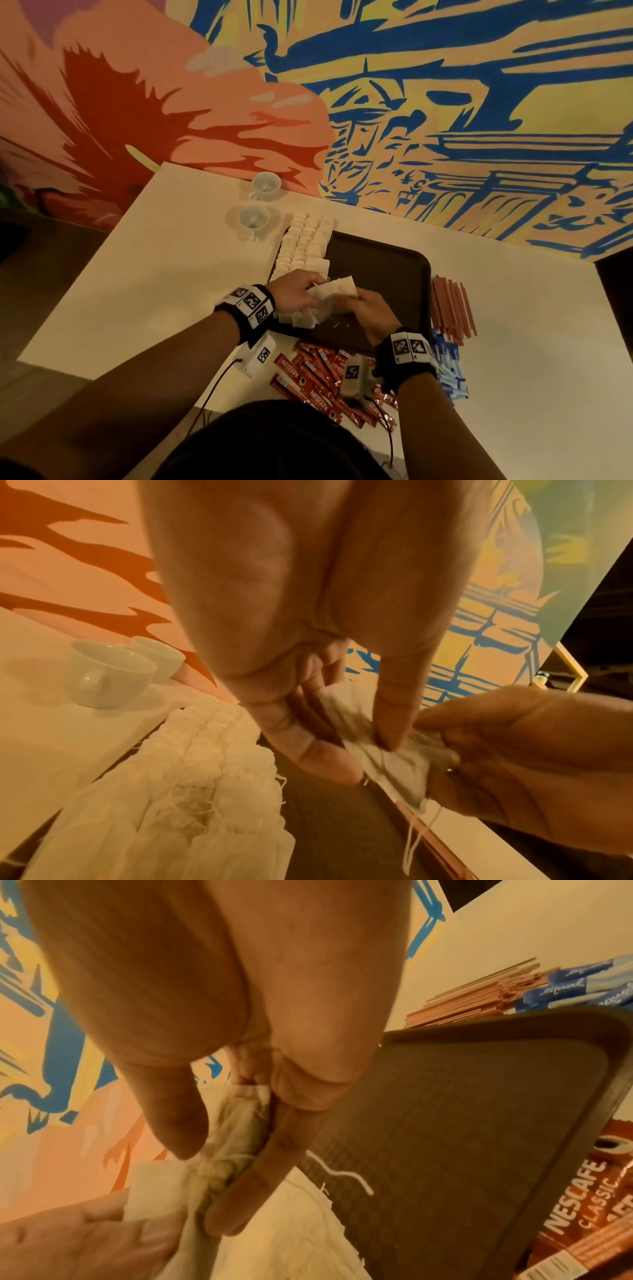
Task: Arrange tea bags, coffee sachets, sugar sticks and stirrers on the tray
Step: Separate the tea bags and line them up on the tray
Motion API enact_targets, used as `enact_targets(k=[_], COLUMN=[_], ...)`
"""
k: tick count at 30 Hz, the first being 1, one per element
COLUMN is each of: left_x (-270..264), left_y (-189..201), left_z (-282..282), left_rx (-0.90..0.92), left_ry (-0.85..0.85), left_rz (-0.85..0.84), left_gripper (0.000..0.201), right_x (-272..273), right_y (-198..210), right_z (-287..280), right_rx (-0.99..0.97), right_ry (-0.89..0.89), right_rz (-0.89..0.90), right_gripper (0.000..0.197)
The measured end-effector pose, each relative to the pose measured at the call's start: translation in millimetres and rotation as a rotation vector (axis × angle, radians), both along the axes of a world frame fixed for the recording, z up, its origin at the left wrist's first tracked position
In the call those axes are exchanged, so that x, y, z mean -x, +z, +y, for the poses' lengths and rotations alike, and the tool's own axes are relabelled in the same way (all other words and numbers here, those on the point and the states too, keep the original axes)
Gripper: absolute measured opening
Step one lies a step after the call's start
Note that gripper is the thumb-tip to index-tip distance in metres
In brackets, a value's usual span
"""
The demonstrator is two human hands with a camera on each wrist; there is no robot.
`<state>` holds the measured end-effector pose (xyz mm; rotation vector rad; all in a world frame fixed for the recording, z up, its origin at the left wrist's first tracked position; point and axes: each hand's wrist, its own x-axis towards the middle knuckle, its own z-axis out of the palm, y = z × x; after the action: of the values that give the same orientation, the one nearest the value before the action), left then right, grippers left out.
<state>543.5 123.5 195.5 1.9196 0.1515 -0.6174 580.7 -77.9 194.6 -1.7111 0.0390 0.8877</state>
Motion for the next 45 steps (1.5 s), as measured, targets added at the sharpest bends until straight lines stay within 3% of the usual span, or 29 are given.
enact_targets(k=[6,10,14,17,22,26,30,34,38,41,45], left_x=[4.6,7.1,7.5,5.3,-0.6,2.2,17.1,38.5,49.6,50.4,48.8], left_y=[-6.5,-24.0,-37.6,-50.2,-59.9,-59.8,-56.7,-55.3,-62.0,-72.7,-82.0], left_z=[19.3,31.0,25.5,15.2,2.0,6.6,21.2,25.2,23.1,20.0,10.4], left_rx=[-0.210,-0.341,-0.436,-0.489,-0.525,-0.533,-0.479,-0.524,-0.596,-0.671,-0.698], left_ry=[-0.003,-0.012,-0.133,-0.214,-0.289,-0.193,0.047,0.168,0.129,0.018,0.019], left_rz=[-0.073,-0.047,-0.010,0.039,0.054,0.013,-0.054,-0.109,0.065,0.174,0.178], left_gripper=[0.035,0.033,0.009,0.025,0.029,0.029,0.026,0.024,0.013,0.025,0.031], right_x=[-0.5,1.1,1.8,4.8,4.5,5.4,2.8,4.1,5.6,7.5,10.9], right_y=[-17.3,-28.5,-43.1,-48.6,-61.7,-78.1,-82.2,-81.7,-87.5,-90.8,-95.7], right_z=[8.1,6.1,6.1,5.5,9.0,16.6,26.8,38.0,51.1,57.0,58.6], right_rx=[-0.049,0.115,0.241,0.233,0.360,0.410,0.440,0.452,0.545,0.597,0.625], right_ry=[-0.094,-0.042,0.058,0.069,0.165,0.220,0.286,0.333,0.417,0.412,0.360], right_rz=[0.131,0.076,0.006,0.046,0.018,0.040,-0.022,-0.083,-0.171,-0.190,-0.184], right_gripper=[0.022,0.021,0.018,0.022,0.026,0.033,0.021,0.022,0.016,0.016,0.027])
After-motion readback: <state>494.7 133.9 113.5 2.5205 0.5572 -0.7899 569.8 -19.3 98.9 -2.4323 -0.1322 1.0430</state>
